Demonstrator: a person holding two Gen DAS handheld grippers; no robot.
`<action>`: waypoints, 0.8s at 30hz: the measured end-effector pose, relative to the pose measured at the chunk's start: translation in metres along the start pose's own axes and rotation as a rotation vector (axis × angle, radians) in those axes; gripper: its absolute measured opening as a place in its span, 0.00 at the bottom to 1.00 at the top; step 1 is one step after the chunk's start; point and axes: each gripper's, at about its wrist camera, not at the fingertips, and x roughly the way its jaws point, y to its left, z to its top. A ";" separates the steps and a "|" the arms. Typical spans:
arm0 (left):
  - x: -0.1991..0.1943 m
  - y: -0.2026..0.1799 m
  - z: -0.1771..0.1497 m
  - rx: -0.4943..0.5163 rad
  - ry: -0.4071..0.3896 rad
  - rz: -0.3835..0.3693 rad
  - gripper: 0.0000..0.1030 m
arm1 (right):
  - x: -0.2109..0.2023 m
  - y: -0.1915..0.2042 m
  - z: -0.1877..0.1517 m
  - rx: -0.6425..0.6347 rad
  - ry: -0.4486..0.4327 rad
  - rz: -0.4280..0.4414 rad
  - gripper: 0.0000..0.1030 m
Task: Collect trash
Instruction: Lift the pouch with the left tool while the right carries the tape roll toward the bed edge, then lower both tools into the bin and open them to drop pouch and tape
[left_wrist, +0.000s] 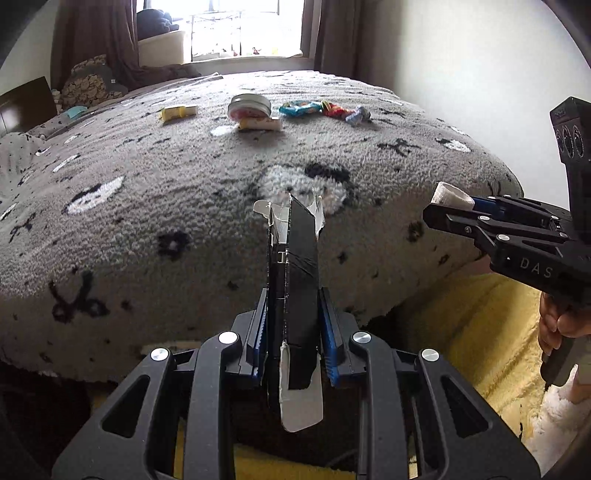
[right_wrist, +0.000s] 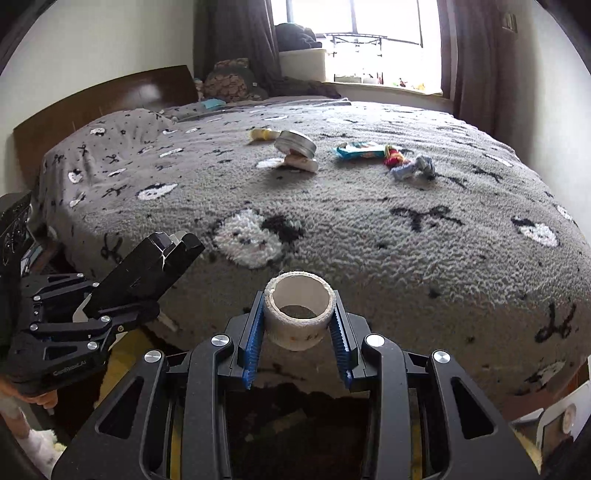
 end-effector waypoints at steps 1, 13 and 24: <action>0.003 0.000 -0.007 -0.004 0.020 -0.005 0.23 | 0.002 0.000 -0.005 0.006 0.013 0.007 0.33; 0.064 0.006 -0.073 -0.062 0.263 -0.037 0.23 | 0.051 -0.004 -0.062 0.059 0.219 0.017 0.33; 0.108 0.006 -0.096 -0.088 0.396 -0.071 0.23 | 0.085 -0.006 -0.087 0.073 0.331 0.030 0.33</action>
